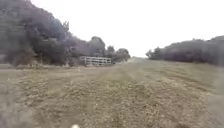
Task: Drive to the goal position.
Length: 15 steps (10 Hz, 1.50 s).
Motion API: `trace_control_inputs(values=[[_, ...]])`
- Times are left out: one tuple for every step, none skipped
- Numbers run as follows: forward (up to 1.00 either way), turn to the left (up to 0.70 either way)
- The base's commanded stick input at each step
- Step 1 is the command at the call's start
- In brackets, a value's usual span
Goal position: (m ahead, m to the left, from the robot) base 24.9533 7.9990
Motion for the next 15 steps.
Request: trace_control_inputs(values=[[0.60, -0.07], [0.60, -0.08], [0.60, -0.09], [0.60, -0.09], [0.60, -0.09], [0.60, -0.09], [0.60, -0.09], [0.60, -0.09], [0.60, -0.09], [0.60, -0.09], [0.60, -0.09], [0.60, -0.09], [0.60, -0.09], [0.60, -0.09], [0.60, -0.09]])
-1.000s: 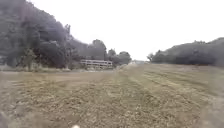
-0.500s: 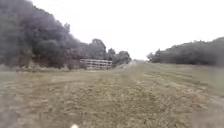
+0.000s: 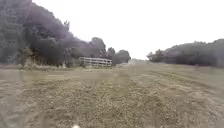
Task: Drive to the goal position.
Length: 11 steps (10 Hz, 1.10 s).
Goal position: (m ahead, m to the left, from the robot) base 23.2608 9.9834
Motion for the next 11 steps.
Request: trace_control_inputs(values=[[0.60, -0.09], [0.60, -0.09], [0.60, -0.09], [0.60, -0.09], [0.60, -0.09], [0.60, -0.09], [0.60, -0.09], [0.60, -0.09], [0.60, -0.09], [0.60, -0.09], [0.60, -0.09]])
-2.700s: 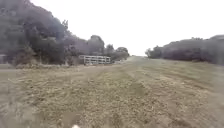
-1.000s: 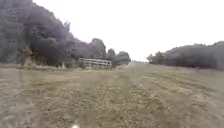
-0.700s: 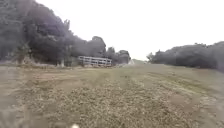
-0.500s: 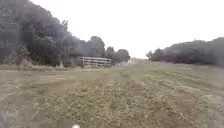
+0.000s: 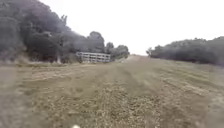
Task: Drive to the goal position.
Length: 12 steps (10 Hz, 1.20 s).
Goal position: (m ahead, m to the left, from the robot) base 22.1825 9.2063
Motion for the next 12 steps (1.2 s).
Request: trace_control_inputs(values=[[0.60, -0.09], [0.60, -0.09], [0.60, -0.09], [0.60, -0.09], [0.60, -0.09], [0.60, -0.09], [0.60, -0.09], [0.60, -0.09], [0.60, -0.09], [0.60, -0.09], [0.60, -0.09], [0.60, -0.09]])
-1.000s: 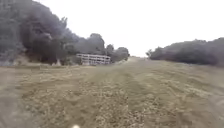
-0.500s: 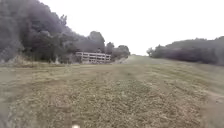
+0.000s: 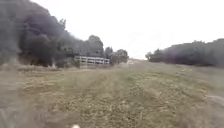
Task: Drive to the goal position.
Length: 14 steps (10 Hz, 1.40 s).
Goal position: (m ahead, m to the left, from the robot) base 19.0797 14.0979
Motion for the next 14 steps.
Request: trace_control_inputs(values=[[0.60, -0.09], [0.60, -0.09], [0.60, -0.09], [0.60, -0.09], [0.60, -0.09], [0.60, -0.09], [0.60, -0.09], [0.60, -0.09], [0.60, -0.09], [0.60, -0.09], [0.60, -0.09], [0.60, -0.09], [0.60, -0.09], [0.60, -0.09]])
